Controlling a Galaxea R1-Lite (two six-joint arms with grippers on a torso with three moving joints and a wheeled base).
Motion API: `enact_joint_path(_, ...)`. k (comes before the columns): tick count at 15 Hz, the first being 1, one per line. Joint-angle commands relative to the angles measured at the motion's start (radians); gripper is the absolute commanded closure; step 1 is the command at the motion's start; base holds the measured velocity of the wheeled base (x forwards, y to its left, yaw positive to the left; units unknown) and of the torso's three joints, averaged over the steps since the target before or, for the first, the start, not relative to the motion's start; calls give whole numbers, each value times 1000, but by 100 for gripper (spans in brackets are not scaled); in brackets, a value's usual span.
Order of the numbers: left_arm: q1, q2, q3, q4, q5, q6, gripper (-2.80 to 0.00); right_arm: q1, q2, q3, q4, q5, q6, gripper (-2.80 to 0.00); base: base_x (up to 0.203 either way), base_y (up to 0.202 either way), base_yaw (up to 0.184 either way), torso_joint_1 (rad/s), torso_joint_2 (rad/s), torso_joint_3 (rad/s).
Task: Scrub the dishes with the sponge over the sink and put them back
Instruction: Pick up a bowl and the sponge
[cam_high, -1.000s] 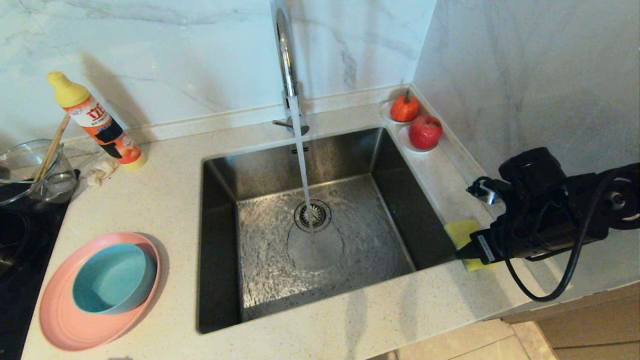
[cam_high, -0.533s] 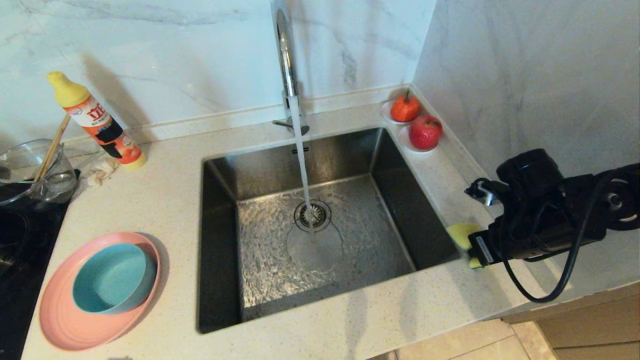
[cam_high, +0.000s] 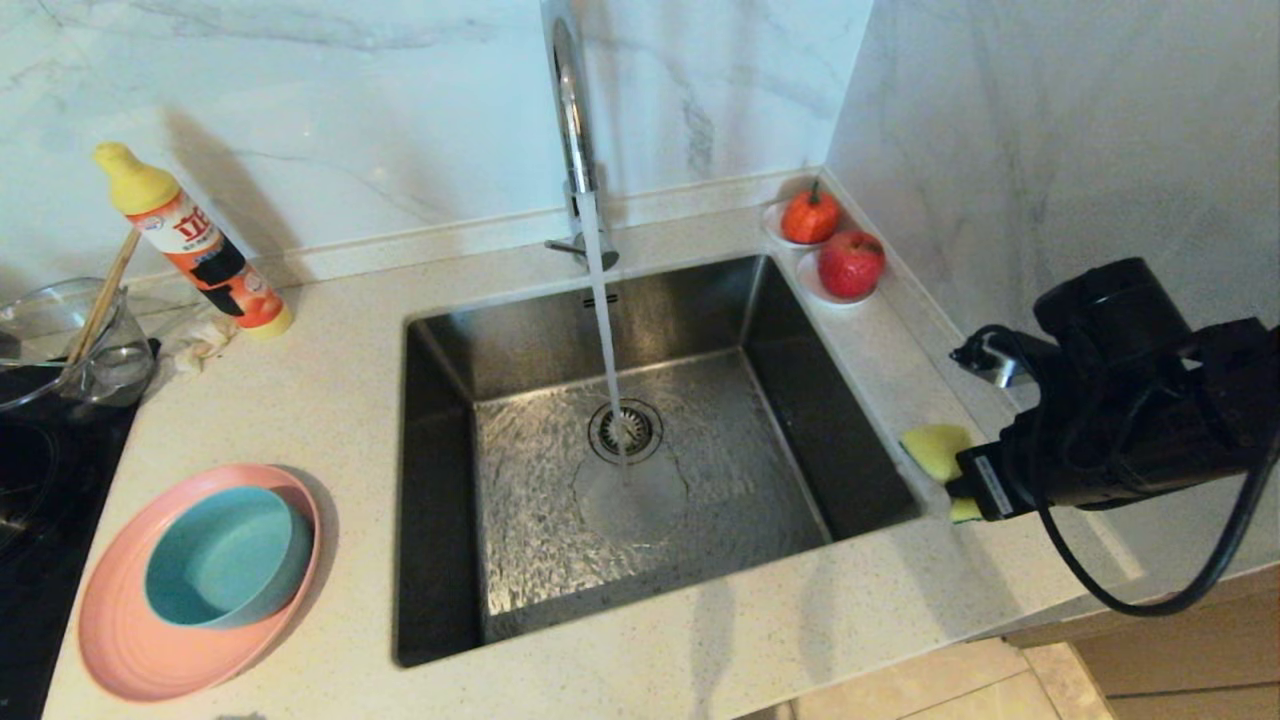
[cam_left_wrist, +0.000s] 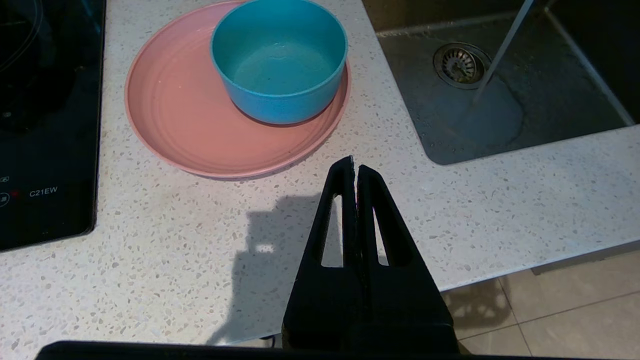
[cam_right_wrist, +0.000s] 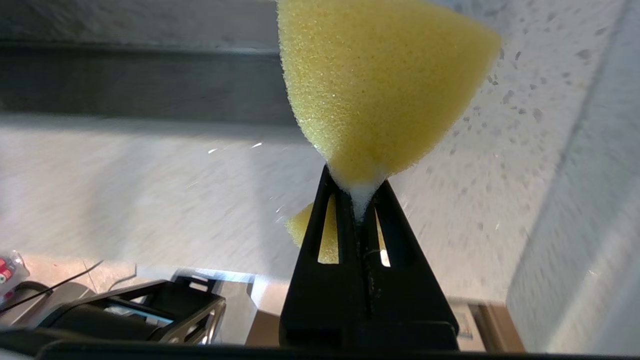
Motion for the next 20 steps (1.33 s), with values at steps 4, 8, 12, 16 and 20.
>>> enact_joint_path(4,0,0,0,0,0,0,0,149,-189,2,39,2,8,0,0,0,0,0,0,0)
enact_joint_path(8,0,0,0,0,0,0,0,278,-231,1,40,1,69,0,0,0,0,0,0,0)
enact_joint_path(12,0,0,0,0,0,0,0,389,-255,-5,42,-41,76,0,0,0,0,0,0,0)
enact_joint_path(16,0,0,0,0,0,0,0,466,-232,2,33,-87,78,0,0,0,0,0,0,0)
enact_joint_path(20,0,0,0,0,0,0,0,539,-202,-21,31,-87,97,0,0,0,0,0,0,0)
